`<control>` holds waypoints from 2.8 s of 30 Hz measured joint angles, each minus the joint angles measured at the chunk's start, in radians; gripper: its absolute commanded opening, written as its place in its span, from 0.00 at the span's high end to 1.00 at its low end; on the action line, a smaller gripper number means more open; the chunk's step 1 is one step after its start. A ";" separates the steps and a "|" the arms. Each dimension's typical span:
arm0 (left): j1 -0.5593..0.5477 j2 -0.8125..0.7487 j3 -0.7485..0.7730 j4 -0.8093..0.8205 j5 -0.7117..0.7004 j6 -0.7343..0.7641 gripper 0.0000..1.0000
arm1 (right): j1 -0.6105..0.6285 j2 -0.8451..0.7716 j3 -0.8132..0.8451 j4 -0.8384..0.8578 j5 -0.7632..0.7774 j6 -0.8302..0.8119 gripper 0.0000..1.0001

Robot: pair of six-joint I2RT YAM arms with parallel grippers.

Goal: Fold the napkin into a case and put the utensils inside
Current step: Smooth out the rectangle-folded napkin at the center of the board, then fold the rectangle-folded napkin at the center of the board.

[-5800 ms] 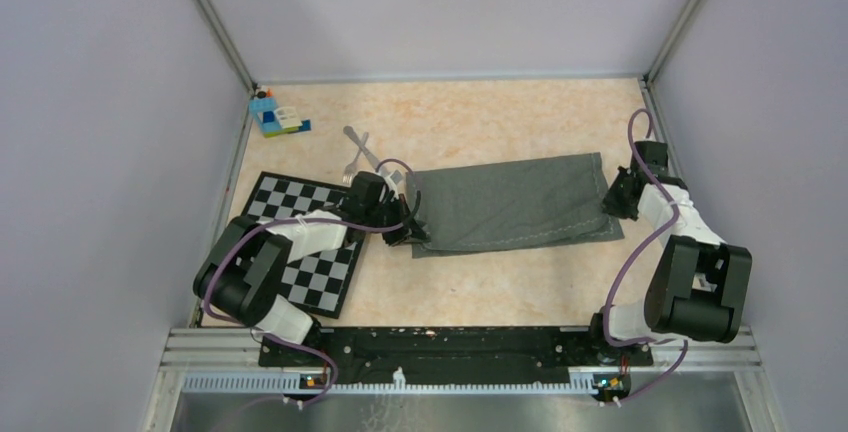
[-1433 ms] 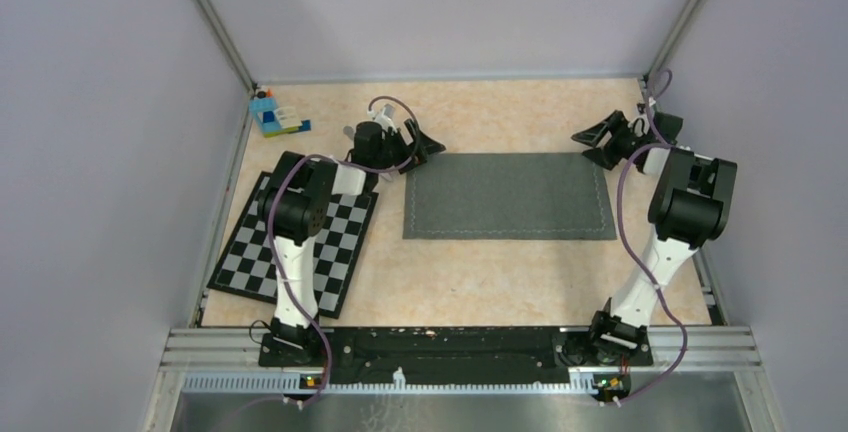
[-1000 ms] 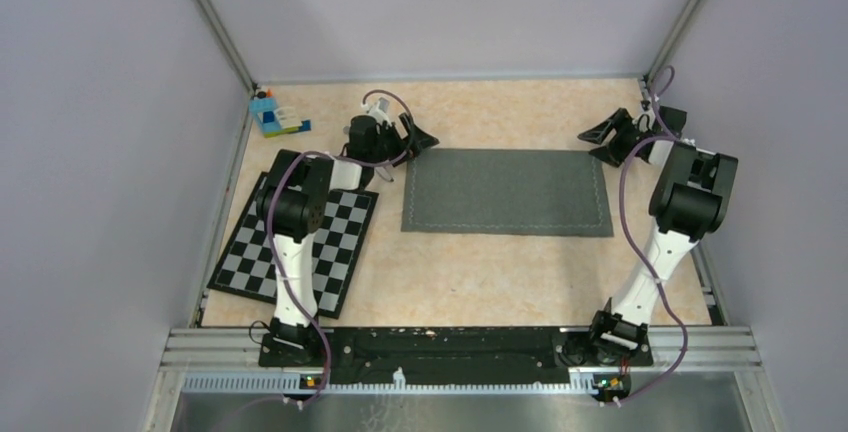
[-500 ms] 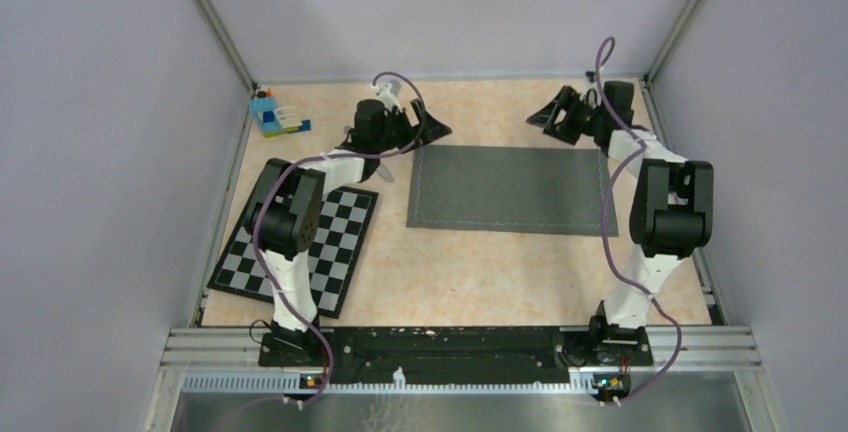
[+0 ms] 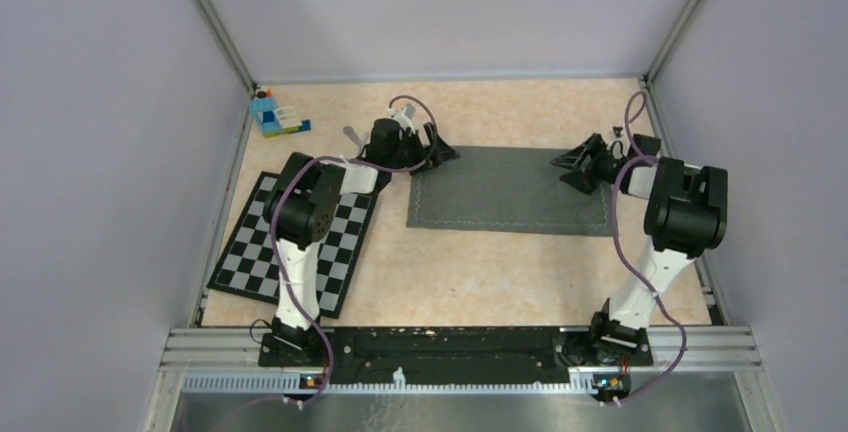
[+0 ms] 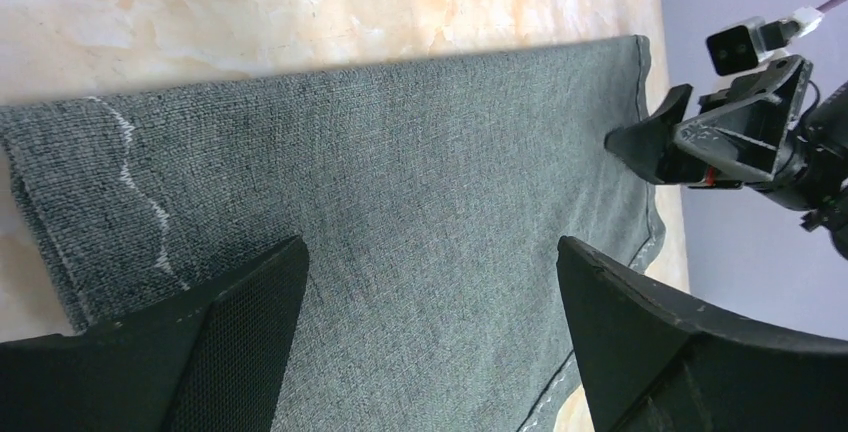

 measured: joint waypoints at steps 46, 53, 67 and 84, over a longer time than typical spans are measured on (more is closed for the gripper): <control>-0.063 -0.761 -0.047 -0.686 0.203 0.363 0.01 | 0.063 0.113 0.573 -1.053 0.877 -0.749 0.43; 0.003 -0.761 -0.065 -0.656 0.257 0.322 0.01 | 0.097 0.113 0.562 -1.039 0.896 -0.712 0.69; 0.027 -0.757 -0.081 -0.629 0.265 0.308 0.01 | 0.119 0.088 0.526 -1.006 1.115 -0.710 1.00; 0.049 -0.729 -0.095 -0.620 0.268 0.297 0.01 | 0.326 0.006 0.436 -0.967 1.741 -0.734 1.00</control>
